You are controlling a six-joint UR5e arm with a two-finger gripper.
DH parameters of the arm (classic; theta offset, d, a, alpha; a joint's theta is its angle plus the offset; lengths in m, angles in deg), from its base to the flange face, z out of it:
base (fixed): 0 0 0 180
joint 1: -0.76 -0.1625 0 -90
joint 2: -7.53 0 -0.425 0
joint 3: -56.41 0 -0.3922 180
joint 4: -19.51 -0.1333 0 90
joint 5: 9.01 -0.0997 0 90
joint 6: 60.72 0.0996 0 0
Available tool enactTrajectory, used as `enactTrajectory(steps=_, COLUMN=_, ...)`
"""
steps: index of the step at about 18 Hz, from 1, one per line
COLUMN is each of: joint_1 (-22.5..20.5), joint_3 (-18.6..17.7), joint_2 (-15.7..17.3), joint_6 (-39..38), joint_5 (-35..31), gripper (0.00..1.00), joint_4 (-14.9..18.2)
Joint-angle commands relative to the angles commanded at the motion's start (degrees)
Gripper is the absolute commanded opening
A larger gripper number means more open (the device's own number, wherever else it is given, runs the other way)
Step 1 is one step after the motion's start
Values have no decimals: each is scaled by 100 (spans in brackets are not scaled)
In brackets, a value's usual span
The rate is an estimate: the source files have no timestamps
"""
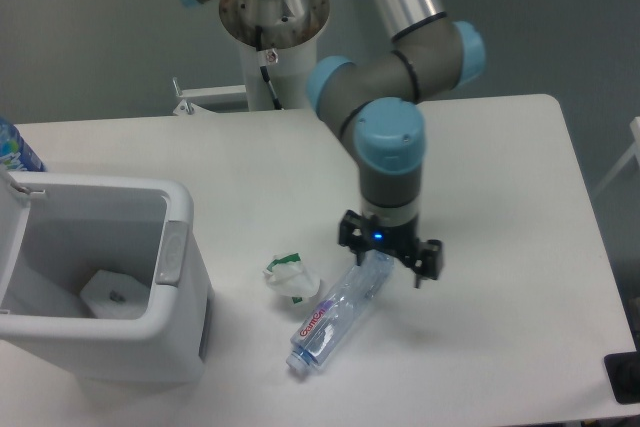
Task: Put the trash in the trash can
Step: 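Move the open gripper over the crumpled white tissue beside the bottle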
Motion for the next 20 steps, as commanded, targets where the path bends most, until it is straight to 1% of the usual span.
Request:
enactTrajectory(steps=2, joint_1=229, joint_3=-70, joint_2=-26, joint_6=-122, joint_5=-17, gripper=100, joint_4=26)
enactTrajectory(steps=3, joint_1=308, joint_3=-114, joint_2=-26, joint_6=-332, joint_5=-18, gripper=100, joint_4=26)
enactTrajectory(steps=5, joint_1=423, joint_3=-193, joint_2=-35, joint_6=-746, joint_5=-9, gripper=100, joint_4=18)
enactTrajectory(steps=7, joint_1=519, joint_3=-246, joint_2=-70, joint_6=-870, joint_5=-18, gripper=100, joint_4=18)
enactTrajectory(steps=13, joint_1=774, joint_3=-211, joint_2=-342, joint_6=-1695, joint_5=9, gripper=100, joint_4=0)
enactTrajectory(steps=18, joint_1=862, joint_3=-132, joint_2=-501, joint_6=-1969, joint_5=0, gripper=100, joint_4=-52)
enactTrajectory(steps=19, joint_1=863, joint_3=-106, joint_2=-510, joint_6=-1917, joint_5=0, gripper=98, joint_4=-61)
enactTrajectory(steps=20, joint_1=863, joint_3=-97, joint_2=-518, joint_6=-1890, joint_5=0, gripper=79, joint_4=-61)
